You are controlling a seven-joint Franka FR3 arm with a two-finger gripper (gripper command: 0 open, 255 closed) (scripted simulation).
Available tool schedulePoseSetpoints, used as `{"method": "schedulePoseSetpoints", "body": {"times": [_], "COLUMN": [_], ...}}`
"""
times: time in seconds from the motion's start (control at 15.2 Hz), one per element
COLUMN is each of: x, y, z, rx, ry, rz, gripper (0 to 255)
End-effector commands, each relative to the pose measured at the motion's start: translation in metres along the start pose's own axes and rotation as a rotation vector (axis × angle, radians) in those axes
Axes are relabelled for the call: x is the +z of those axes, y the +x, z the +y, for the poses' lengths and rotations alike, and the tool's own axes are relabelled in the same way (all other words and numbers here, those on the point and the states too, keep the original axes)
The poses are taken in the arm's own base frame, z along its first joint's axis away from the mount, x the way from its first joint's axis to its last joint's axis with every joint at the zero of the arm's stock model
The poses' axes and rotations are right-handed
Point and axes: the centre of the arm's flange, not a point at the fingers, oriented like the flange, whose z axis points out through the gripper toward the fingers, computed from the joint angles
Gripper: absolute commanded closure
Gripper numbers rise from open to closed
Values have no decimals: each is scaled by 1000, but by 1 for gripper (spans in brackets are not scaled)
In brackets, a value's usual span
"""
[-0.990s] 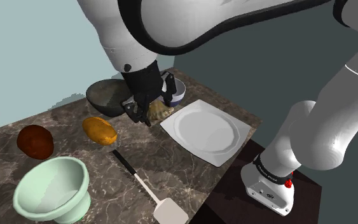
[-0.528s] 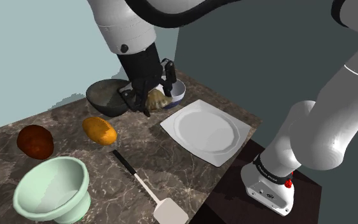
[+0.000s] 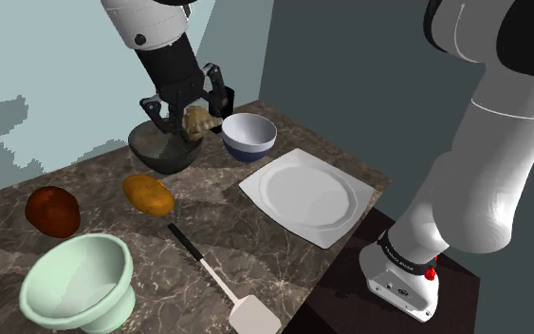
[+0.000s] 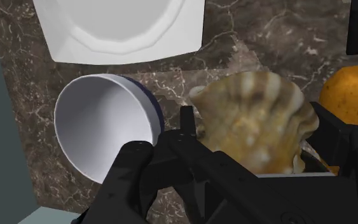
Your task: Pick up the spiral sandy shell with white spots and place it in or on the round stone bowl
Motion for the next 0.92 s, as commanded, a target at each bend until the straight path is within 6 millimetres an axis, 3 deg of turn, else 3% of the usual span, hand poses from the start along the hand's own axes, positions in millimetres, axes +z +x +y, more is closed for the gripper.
{"method": "schedulePoseSetpoints", "body": {"times": [0.0, 0.46, 0.86], "x": [-5, -23, 7], "y": [28, 119, 124], "z": [-1, -3, -13], "rx": [1, 1, 1], "ry": [-1, -1, -1], "rz": [0, 0, 0], "gripper": [255, 255, 255]}}
